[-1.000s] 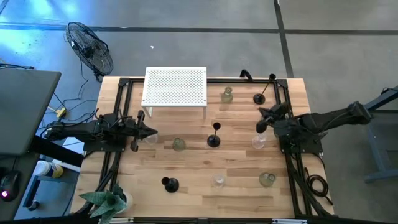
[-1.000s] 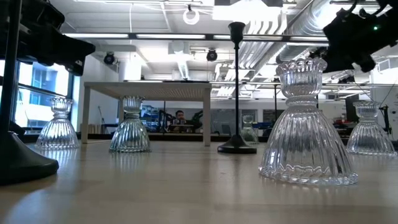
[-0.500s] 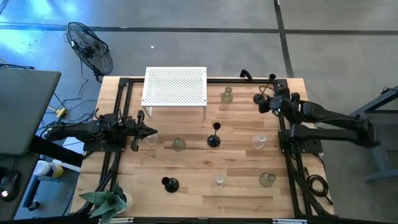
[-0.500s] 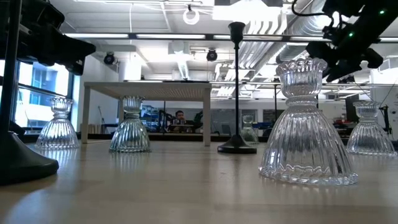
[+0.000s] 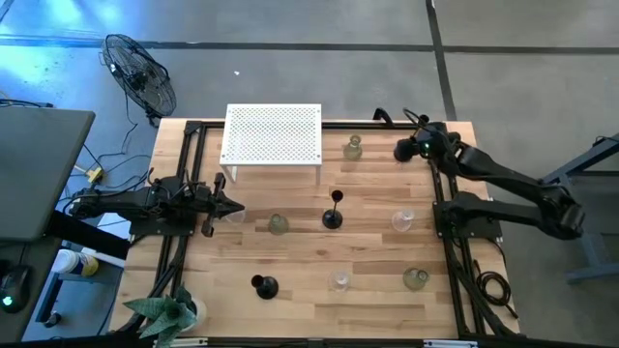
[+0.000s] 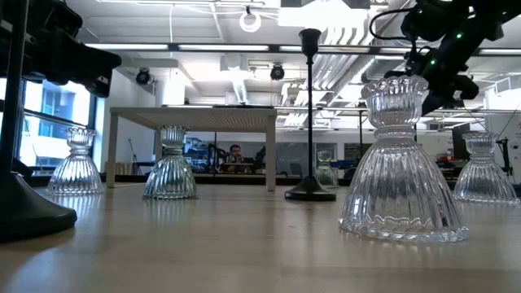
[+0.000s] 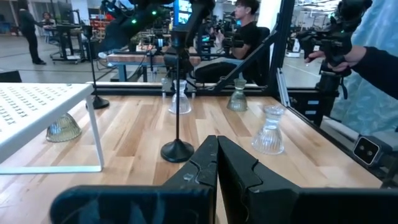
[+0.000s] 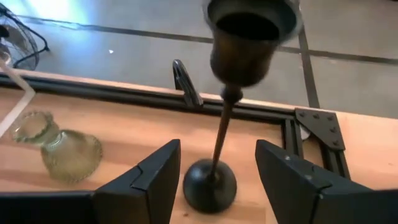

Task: Pick & Place candle stick holders
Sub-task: Put the top black candle holder on the shelf

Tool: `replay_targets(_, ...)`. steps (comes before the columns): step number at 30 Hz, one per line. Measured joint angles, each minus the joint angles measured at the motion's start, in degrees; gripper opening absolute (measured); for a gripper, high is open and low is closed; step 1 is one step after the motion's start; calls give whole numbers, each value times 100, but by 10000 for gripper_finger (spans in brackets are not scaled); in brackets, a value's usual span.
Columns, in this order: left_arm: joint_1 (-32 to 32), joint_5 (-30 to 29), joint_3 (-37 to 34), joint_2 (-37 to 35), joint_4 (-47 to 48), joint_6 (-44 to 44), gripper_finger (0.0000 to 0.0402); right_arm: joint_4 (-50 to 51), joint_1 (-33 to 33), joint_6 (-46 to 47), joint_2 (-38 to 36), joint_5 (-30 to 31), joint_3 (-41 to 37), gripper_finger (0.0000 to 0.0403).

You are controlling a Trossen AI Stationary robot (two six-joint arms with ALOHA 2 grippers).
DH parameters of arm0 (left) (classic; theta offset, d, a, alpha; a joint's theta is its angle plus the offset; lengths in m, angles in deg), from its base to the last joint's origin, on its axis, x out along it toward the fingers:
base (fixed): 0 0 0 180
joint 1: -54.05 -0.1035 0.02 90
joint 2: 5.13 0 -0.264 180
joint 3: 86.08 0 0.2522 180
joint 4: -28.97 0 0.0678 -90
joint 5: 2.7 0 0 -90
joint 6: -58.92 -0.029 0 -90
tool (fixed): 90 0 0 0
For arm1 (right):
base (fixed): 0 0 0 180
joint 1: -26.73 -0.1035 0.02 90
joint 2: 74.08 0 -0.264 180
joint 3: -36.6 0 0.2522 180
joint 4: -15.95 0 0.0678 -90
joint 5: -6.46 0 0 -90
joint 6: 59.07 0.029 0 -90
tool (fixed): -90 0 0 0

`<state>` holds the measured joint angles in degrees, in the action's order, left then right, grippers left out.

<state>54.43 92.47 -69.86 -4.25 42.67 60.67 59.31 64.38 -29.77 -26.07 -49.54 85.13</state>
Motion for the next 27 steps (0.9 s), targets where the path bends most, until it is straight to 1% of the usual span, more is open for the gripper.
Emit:
replay_targets(5, 0, 0, 0, 0, 18, -2, 1, -391, 174, -144, 195, -225, 0, 196)
replay_targets(8, 0, -2, 0, 0, 18, -24, 1, -561, 249, -254, 278, -282, 0, 184)
replay_targets(12, 0, -20, 0, 0, 18, -41, 1, -801, 424, -388, 382, -224, 0, 152)
replay_targets(17, 0, -15, 0, 0, 21, -41, 1, -1059, 617, -580, 489, -331, 0, 109)
replay_targets(27, 0, -4, 4, 0, 25, -39, 1, -1457, 583, -922, 481, -550, 0, 34)
